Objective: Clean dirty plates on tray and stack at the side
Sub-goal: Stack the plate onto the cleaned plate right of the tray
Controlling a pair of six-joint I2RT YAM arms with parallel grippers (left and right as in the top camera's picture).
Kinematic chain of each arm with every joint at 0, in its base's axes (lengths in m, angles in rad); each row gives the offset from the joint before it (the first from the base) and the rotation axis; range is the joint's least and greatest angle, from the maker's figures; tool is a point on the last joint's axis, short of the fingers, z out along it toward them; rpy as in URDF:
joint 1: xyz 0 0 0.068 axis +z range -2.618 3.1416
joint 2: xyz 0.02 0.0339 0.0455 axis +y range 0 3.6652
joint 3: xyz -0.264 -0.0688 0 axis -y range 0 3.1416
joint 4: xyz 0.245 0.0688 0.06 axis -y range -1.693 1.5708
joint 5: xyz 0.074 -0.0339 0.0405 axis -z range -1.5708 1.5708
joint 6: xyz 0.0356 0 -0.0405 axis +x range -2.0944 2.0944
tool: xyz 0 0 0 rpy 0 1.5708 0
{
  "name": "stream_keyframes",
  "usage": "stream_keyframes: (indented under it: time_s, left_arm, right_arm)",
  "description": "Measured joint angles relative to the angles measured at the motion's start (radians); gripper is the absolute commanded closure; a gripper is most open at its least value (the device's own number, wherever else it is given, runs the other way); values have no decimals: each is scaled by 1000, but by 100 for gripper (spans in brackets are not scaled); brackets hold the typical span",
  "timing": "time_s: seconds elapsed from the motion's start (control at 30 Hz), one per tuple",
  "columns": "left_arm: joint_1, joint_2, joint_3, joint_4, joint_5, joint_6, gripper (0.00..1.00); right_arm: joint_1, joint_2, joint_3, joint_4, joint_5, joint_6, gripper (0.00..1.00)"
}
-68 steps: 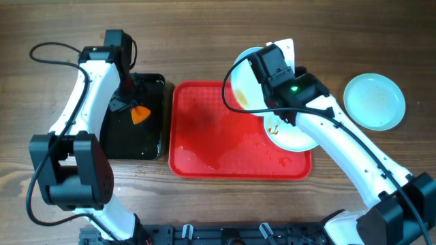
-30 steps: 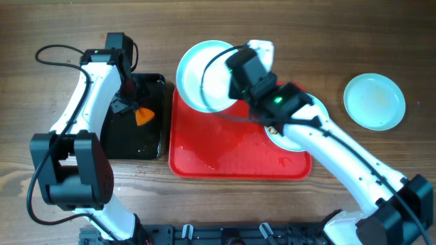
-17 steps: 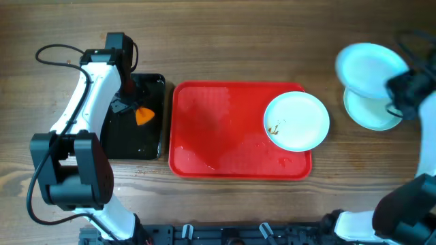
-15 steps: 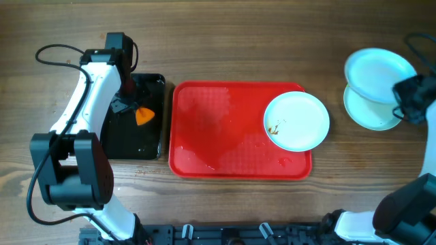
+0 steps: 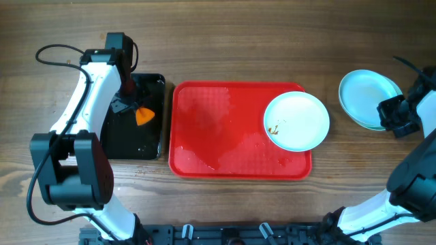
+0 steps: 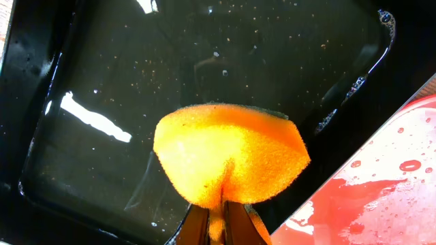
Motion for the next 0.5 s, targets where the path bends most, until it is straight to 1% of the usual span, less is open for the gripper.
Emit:
stream_keyframes:
  time_s: [0.3,0.33,0.37,0.4,0.43,0.47,0.5]
  left_arm:
    - [0,0,0,-5,0,0,96]
    - [0,0,0,-5,0,0,96]
    - [0,0,0,-6,0,0,96]
    - [0,0,0,-8,0,0,96]
    - [0,0,0,-9,0,0,96]
    - [0,0,0,-11,0,0,96]
    - [0,0,0,-14,0,0,96]
  right_arm:
    - [0,0,0,60,55,10,95]
    - [0,0,0,63,57,11,91]
    - [0,0,0,66,61,16,63]
    - [0,0,0,66,64,18,41]
    - [0,0,0,69,65,22,23]
    - [0,0,0,71,67,23,14]
    - [0,0,0,70,68,23,9]
